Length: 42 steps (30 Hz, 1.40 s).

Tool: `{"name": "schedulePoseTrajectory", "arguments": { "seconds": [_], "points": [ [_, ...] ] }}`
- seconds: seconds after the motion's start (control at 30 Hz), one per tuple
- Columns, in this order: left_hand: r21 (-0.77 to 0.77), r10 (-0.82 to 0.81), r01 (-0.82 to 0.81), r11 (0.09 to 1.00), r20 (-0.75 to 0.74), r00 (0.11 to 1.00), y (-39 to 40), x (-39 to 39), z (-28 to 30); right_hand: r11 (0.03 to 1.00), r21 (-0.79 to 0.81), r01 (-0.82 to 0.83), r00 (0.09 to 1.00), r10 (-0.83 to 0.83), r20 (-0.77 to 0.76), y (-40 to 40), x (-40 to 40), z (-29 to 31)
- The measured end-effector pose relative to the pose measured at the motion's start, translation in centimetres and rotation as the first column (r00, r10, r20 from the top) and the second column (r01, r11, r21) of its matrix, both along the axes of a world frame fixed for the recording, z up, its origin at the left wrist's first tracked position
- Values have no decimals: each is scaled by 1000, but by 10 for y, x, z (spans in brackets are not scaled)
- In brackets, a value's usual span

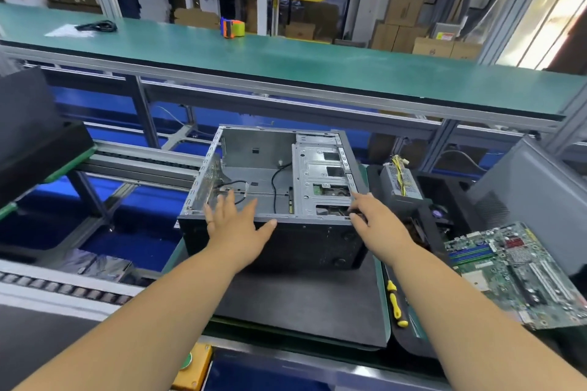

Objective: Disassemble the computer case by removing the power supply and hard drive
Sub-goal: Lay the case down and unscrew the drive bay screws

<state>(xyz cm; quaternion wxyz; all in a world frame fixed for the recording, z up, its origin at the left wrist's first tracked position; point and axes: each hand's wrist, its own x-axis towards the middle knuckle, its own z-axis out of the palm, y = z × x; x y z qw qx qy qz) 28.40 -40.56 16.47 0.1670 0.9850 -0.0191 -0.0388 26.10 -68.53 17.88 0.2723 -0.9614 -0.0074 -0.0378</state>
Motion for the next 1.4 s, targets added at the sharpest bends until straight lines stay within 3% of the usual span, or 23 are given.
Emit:
{"name": "schedulePoseTrajectory", "arguments": {
  "seconds": [0.17, 0.33, 0.47, 0.57, 0.73, 0.87, 0.93, 1.03, 1.1, 1.2, 1.4],
  "points": [
    [67, 71, -69, 995, -26, 997, -8, 11, -6, 998, -58, 7, 1000, -7, 6, 2, 0, 3],
    [60, 61, -60, 996, -3, 998, 3, 16, -8, 959, -280, 41, 983, 12, 182, 22, -13, -5],
    [45, 19, -19, 999, -8, 1000, 15, 23, -5, 913, -395, 99, 979, -17, 204, 42, -31, 4],
    [48, -25, 26, 998, -4, 1000, 25, 29, -4, 667, -745, -25, 991, 113, 68, 59, -41, 9],
    [37, -89, 88, 995, 22, 996, 38, 43, -7, 546, -833, -83, 995, 94, -37, 72, -48, 7],
    [20, -113, 113, 993, 14, 993, 45, 54, -7, 709, -706, 1, 999, 28, 29, 69, -40, 13],
    [-2, -123, 123, 992, 26, 992, 48, 56, -9, 809, -583, 82, 995, -30, 98, 62, -32, 13],
    [-21, -135, 137, 990, 58, 989, 51, 55, -11, 932, -353, 84, 995, -58, 83, 43, -14, 18],
    [-26, -140, 142, 990, 63, 988, 52, 53, -11, 962, -274, 14, 1000, -10, 14, 27, -4, 23],
    [-21, -121, 123, 992, 54, 991, 51, 50, -9, 951, -295, -90, 995, 73, -67, 9, -3, 20],
    [-43, -68, 70, 997, 38, 997, 44, 41, -5, 953, -274, -131, 991, 122, -52, 2, -16, -5]
  ]
}}
